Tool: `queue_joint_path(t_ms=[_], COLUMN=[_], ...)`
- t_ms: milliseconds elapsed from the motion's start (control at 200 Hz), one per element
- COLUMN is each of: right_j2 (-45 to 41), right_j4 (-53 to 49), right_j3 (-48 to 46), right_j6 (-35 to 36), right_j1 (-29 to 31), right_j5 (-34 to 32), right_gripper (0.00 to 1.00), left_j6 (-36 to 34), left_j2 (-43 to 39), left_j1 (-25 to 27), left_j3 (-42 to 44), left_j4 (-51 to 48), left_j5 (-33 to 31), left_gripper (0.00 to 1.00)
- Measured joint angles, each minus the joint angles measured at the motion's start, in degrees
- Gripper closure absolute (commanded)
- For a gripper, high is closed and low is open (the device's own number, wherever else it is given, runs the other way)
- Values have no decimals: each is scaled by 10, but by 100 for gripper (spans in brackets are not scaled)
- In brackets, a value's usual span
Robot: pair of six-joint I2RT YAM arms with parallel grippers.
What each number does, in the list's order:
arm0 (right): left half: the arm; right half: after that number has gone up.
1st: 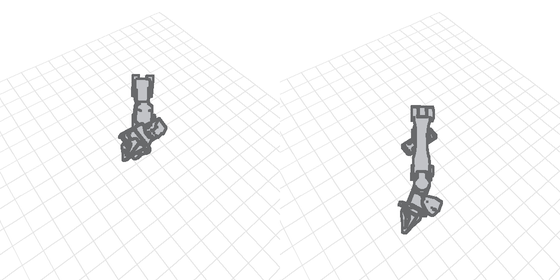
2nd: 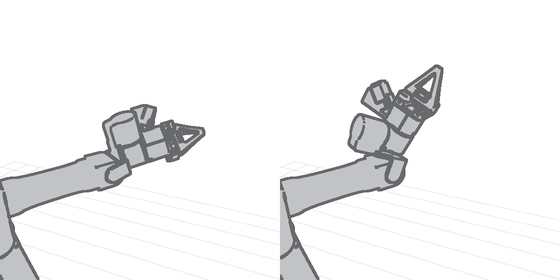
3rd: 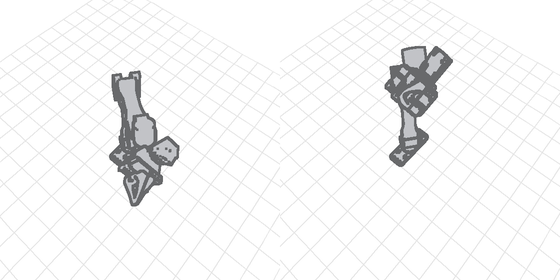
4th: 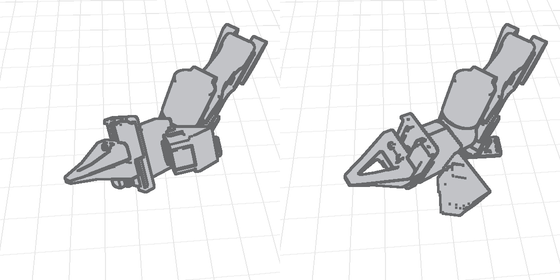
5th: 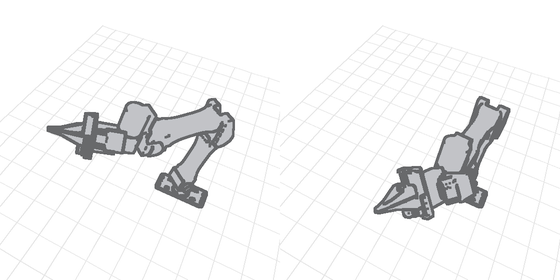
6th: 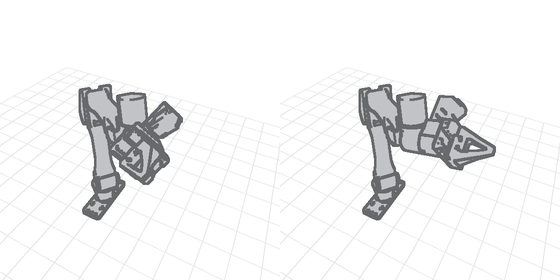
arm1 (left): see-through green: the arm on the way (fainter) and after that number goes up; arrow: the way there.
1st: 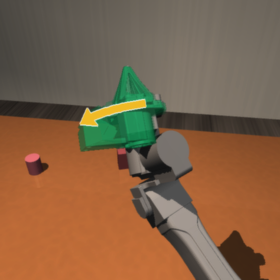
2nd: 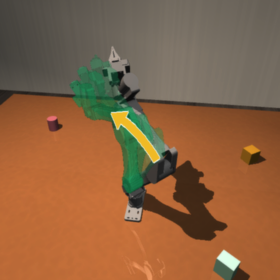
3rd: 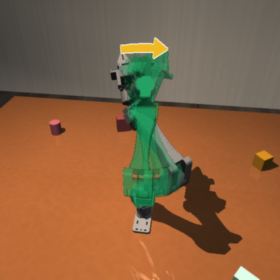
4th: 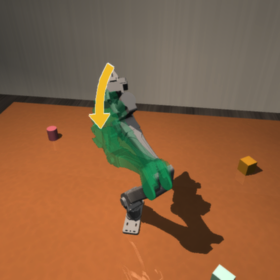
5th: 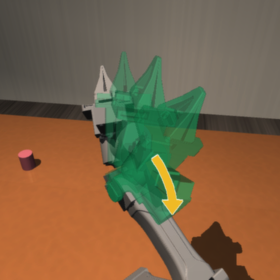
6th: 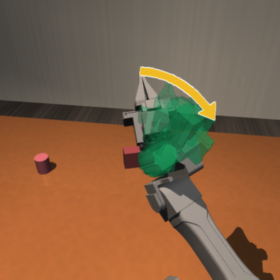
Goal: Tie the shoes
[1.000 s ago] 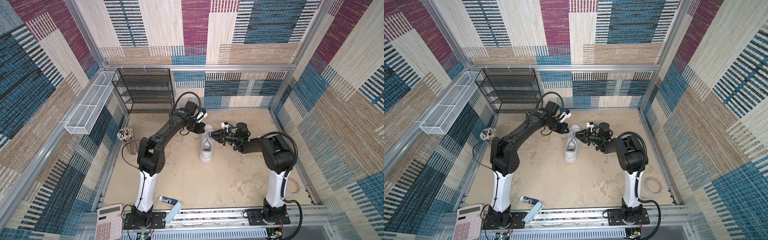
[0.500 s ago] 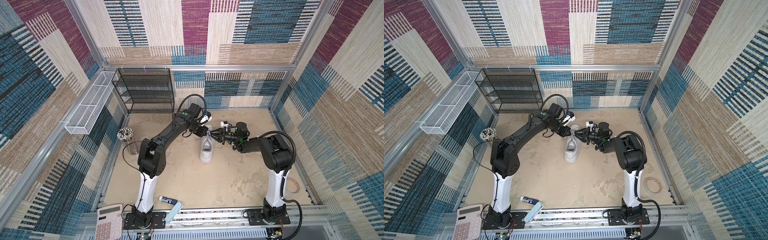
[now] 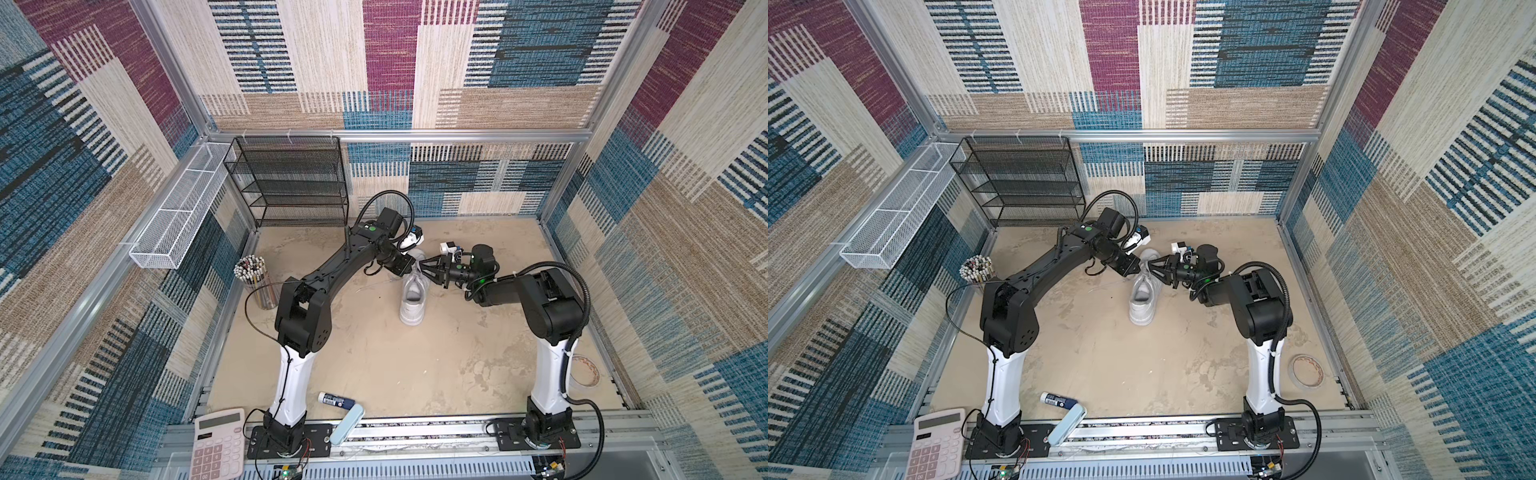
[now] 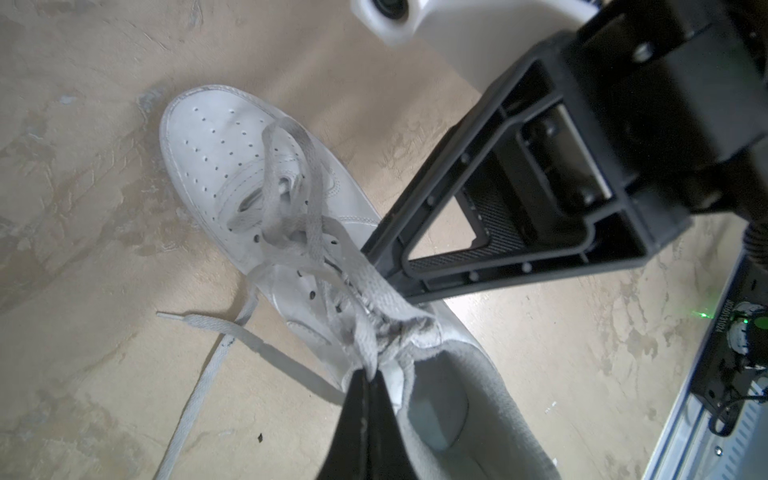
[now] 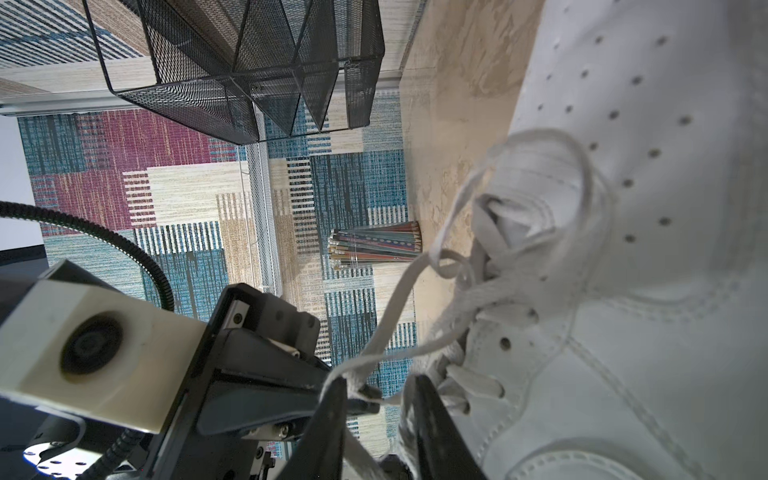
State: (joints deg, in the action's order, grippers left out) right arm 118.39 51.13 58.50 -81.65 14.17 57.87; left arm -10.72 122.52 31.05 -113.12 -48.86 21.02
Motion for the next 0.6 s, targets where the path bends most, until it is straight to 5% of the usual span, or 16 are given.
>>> queue_joint_path(t_ms=[601], right_j2=[1], right_j4=[0], right_j3=[0], right_j6=[-6], right_j1=[0], right_j5=[7], right_gripper=[73], left_j6=[-7], left_j2=[-2], left_j1=[11], left_j3=[3], left_j4=[-5], left_j5=[0], left_gripper=[100])
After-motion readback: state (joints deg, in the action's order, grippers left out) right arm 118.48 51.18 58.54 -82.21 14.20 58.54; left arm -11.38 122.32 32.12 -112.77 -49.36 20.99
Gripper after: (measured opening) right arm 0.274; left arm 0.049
